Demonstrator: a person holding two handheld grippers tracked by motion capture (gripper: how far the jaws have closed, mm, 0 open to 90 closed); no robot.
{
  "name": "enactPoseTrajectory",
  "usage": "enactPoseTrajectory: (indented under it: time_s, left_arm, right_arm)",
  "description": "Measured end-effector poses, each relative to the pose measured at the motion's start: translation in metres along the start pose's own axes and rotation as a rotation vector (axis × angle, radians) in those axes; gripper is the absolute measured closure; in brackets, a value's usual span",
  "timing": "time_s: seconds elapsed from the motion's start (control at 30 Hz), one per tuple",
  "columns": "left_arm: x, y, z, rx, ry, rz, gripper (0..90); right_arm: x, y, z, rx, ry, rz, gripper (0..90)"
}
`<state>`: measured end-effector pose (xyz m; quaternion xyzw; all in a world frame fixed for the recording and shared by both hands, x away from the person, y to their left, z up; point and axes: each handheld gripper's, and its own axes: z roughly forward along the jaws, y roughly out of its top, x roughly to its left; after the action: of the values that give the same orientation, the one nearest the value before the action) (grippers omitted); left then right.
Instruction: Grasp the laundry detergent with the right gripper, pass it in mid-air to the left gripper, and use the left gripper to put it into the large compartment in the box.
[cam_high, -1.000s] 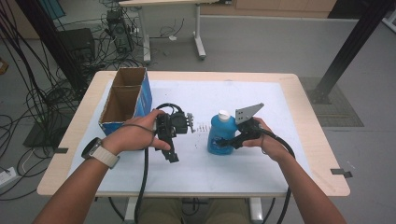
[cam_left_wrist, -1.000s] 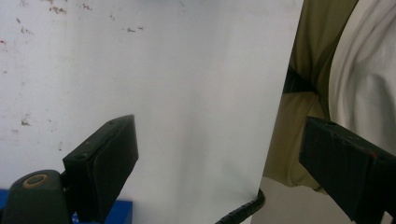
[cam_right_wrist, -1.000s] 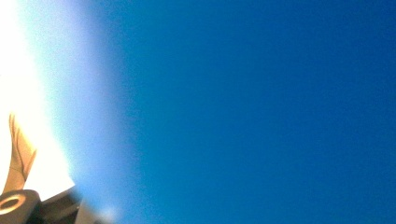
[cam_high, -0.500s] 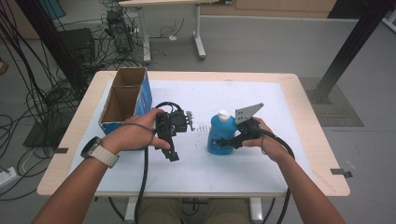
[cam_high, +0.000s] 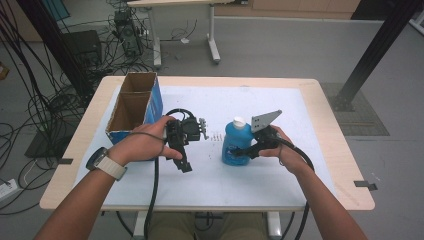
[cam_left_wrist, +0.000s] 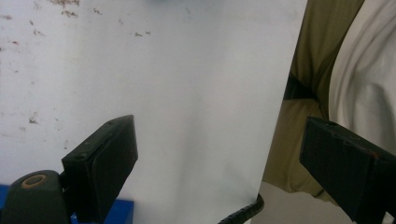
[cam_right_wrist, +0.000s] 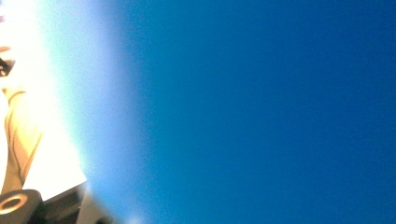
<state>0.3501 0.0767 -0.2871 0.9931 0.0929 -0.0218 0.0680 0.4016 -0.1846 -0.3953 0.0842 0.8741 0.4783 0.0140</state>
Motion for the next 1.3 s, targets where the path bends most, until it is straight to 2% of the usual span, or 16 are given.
enactPoseTrajectory:
  time_s: [0.13, 0.2, 0.37, 0.6, 1.0, 1.17, 1.3]
  left_arm:
    - [0.0, 0.0, -0.007, -0.006, 0.008, -0.006, 11.0]
    - [0.001, 0.001, -0.014, -0.013, 0.012, -0.012, 10.7]
    - [0.002, 0.004, -0.028, -0.001, 0.026, -0.01, 10.7]
    - [0.002, 0.01, -0.048, -0.006, 0.041, -0.001, 10.5]
    - [0.004, 0.028, -0.079, 0.019, 0.067, 0.048, 10.3]
    - [0.0, 0.036, -0.091, 0.025, 0.065, 0.069, 9.9]
    - [-0.004, 0.044, -0.101, 0.05, 0.058, 0.089, 9.6]
  right_arm:
    - [0.002, 0.011, -0.006, -0.034, 0.019, 0.01, 43.3]
    - [0.003, 0.016, -0.007, -0.025, 0.022, -0.001, 43.3]
    - [0.007, 0.03, -0.012, -0.016, 0.047, 0.015, 43.3]
    - [0.015, 0.044, -0.016, 0.016, 0.058, -0.011, 43.3]
    - [0.032, 0.067, -0.018, 0.049, 0.097, -0.024, 43.3]
    - [0.039, 0.073, -0.018, 0.056, 0.095, -0.034, 43.3]
    - [0.042, 0.077, -0.019, 0.064, 0.091, -0.039, 43.3]
